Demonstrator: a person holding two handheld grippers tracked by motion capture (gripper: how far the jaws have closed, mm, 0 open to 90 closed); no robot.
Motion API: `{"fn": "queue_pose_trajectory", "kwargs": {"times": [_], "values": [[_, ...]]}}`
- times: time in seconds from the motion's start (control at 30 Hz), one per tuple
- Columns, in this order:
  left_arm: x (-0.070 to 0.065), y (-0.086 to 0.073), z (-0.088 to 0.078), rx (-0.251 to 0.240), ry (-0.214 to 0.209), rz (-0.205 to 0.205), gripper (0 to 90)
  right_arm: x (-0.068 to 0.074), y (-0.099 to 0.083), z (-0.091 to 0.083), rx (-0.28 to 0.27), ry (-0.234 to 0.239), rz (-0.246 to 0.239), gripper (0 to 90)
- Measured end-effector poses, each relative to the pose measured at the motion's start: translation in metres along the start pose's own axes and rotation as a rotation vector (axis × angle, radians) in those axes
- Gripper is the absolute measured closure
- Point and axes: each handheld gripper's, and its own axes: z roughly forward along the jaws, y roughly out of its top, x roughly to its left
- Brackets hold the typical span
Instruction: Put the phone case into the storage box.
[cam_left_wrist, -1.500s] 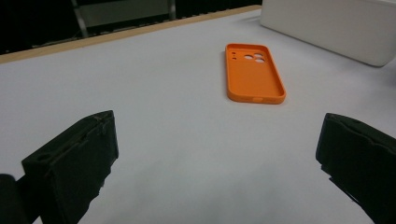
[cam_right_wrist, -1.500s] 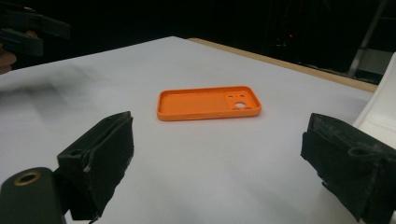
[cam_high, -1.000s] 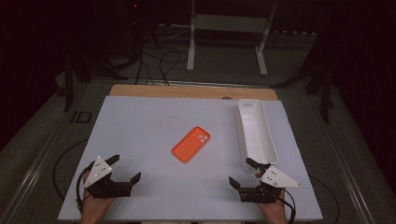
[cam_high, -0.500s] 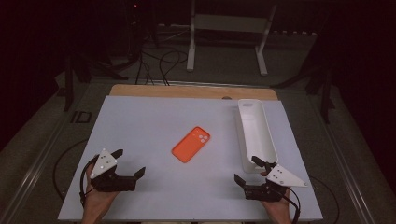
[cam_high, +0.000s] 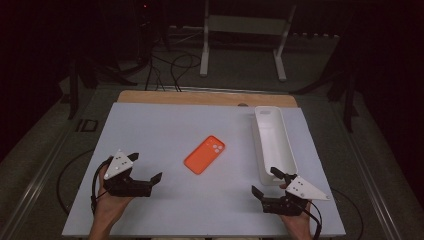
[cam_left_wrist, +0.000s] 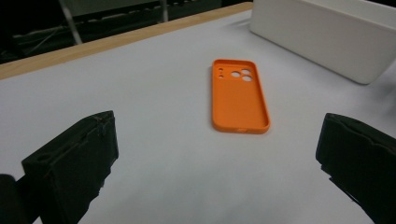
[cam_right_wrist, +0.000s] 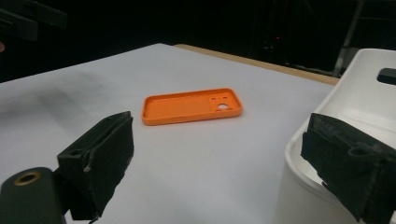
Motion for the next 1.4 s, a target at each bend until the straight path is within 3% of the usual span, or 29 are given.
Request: {"fn": "queue_pose_trajectory", "kwargs": {"times": [0.47,1.4], "values": [[-0.006,0.014,0.028,0.063,-0.046,0.025,0.0,0.002,0.0,0.001,0.004,-0.013,-0.004,9.0],[-0.016,0.037,0.068,0.135,-0.059,0.069,0.0,-0.001,-0.001,0.001,0.01,-0.024,0.004,9.0]]}}
